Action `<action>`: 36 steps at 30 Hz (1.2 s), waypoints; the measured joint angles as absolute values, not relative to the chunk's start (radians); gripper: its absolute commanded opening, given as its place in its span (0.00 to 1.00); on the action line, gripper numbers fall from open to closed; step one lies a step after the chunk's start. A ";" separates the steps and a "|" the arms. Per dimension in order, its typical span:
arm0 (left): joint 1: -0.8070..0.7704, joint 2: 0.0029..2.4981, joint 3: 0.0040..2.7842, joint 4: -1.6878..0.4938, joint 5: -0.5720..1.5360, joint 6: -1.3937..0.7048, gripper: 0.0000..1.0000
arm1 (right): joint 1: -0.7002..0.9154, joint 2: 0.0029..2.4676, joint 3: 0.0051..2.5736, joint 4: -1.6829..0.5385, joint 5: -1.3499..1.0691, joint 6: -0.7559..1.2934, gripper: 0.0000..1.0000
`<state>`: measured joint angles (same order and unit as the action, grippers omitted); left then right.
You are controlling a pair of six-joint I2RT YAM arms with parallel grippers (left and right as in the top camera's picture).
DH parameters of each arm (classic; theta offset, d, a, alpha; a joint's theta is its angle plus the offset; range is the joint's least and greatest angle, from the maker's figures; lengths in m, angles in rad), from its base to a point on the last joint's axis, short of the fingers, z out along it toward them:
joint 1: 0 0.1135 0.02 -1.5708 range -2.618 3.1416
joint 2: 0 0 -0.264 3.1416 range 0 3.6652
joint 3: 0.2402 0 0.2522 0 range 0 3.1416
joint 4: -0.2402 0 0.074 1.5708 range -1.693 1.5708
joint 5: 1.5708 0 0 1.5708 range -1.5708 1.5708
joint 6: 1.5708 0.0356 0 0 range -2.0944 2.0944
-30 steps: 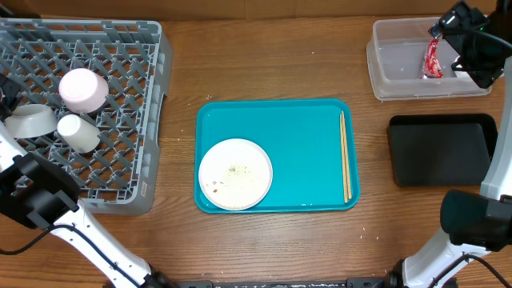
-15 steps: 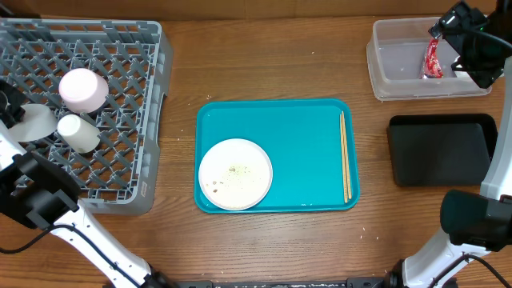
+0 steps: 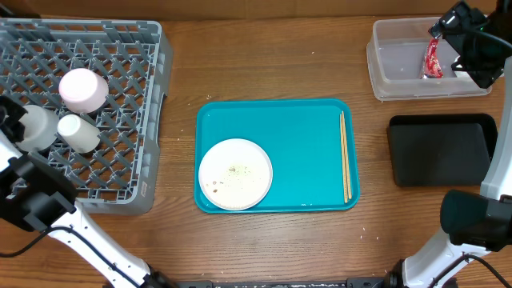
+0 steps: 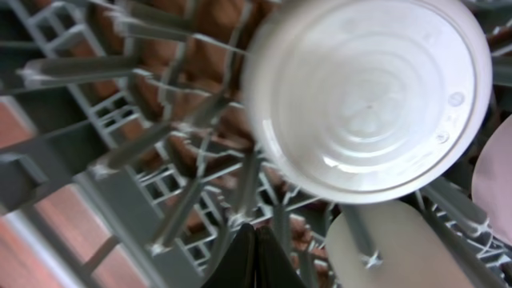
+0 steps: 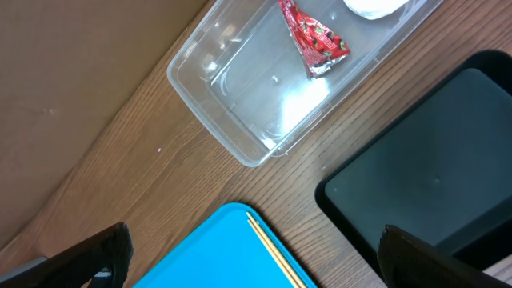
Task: Sort waste into correct bins and load items into the dishwasher
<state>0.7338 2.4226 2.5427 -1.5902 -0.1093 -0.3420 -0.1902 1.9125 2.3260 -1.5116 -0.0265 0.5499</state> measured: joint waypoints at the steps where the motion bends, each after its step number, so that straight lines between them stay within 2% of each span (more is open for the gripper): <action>1: 0.741 2.423 2.562 -1.602 -0.108 -0.342 0.04 | -0.190 1.913 2.326 -1.512 -0.027 0.550 1.00; 5: 0.767 2.416 2.655 -1.626 -0.016 -0.344 0.04 | -0.190 1.913 2.326 -1.511 -0.027 0.550 1.00; 9: 0.774 2.382 2.705 -1.624 0.224 -0.346 0.04 | -0.190 1.913 2.326 -1.511 -0.027 0.550 1.00; 11: 0.767 2.362 2.719 -1.613 0.392 -0.348 0.11 | -0.190 1.913 2.326 -1.512 -0.027 0.550 1.00; 12: 0.762 2.353 2.723 -1.610 0.479 -0.348 0.19 | -0.190 1.913 2.326 -1.512 -0.027 0.550 1.00; 13: 0.754 2.346 2.724 -1.608 0.564 -0.352 0.40 | -0.190 1.913 2.326 -1.512 -0.027 0.550 1.00; 14: 0.740 2.338 2.726 -1.611 0.664 -0.344 0.70 | -0.190 1.913 2.326 -1.512 -0.027 0.550 1.00; 15: 0.725 2.334 2.727 -1.617 0.743 -0.341 0.84 | -0.190 1.913 2.326 -1.512 -0.027 0.550 1.00; 17: 0.689 2.332 2.729 -1.639 0.867 -0.324 0.99 | -0.190 1.913 2.326 -1.512 -0.027 0.550 1.00; 21: 0.537 2.332 2.729 -1.684 1.067 -0.234 1.00 | -0.190 1.913 2.326 -1.512 -0.027 0.550 1.00; 26: 0.300 2.332 2.729 -1.684 1.127 -0.148 1.00 | -0.190 1.913 2.326 -1.511 -0.027 0.550 1.00; 36: -0.231 2.332 2.729 -1.669 0.827 -0.100 1.00 | -0.190 1.913 2.326 -1.512 -0.027 0.550 1.00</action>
<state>-0.2314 2.3322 2.7293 -1.6691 0.8268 -0.1001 -0.1898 1.9125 2.3260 -1.5116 -0.0269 0.5495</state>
